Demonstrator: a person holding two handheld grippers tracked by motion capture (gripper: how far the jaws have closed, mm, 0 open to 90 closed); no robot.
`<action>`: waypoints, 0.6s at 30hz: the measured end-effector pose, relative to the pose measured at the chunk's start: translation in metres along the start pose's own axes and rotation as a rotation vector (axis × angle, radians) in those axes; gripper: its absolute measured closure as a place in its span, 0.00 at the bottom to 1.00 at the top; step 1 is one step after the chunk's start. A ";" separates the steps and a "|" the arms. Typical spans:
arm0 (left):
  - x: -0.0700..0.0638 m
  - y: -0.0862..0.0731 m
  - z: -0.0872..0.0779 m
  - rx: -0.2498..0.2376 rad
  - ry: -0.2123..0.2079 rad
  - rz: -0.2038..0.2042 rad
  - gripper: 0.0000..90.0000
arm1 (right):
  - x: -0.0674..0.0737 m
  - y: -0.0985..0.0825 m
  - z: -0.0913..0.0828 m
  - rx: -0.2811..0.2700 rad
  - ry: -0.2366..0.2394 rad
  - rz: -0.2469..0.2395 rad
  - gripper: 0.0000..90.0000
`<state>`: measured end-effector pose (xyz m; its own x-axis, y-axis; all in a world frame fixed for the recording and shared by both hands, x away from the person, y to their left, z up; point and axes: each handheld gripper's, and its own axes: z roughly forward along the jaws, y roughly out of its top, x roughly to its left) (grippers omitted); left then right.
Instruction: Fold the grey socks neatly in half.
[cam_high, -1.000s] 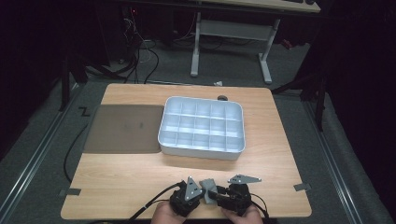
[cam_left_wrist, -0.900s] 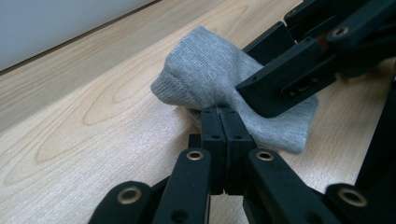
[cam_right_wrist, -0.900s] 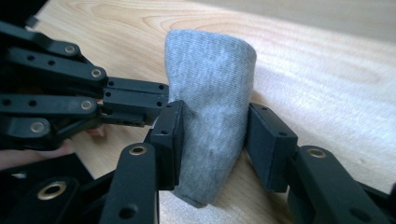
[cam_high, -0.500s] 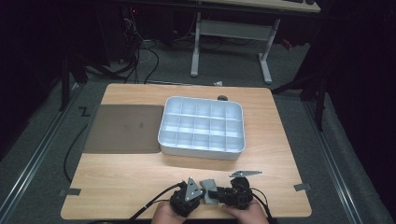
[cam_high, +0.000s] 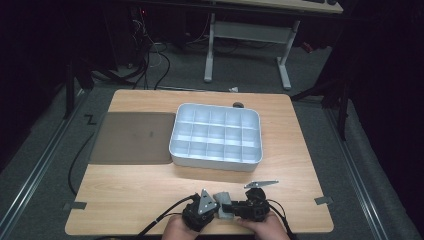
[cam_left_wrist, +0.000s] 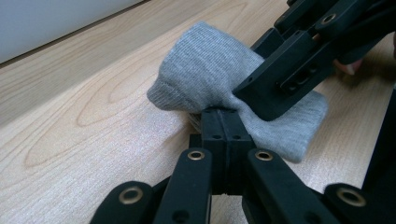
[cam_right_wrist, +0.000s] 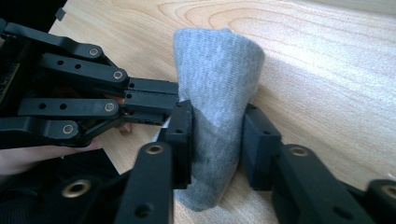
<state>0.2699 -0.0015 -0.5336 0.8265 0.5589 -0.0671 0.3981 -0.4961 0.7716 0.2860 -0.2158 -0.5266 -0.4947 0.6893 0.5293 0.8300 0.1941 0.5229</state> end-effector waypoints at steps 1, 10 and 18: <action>0.000 0.000 0.000 -0.001 -0.001 0.001 1.00 | 0.000 0.000 0.000 0.003 0.002 0.001 0.78; 0.001 -0.001 -0.005 -0.021 0.021 0.010 0.94 | 0.000 0.001 -0.001 0.001 -0.005 -0.029 0.80; 0.013 -0.003 -0.018 -0.032 0.041 0.000 0.86 | 0.001 0.000 -0.002 -0.021 -0.025 -0.053 0.80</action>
<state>0.2726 0.0193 -0.5258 0.8096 0.5856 -0.0415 0.3844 -0.4754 0.7913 0.2850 -0.2161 -0.5246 -0.5313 0.6955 0.4837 0.7969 0.2165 0.5640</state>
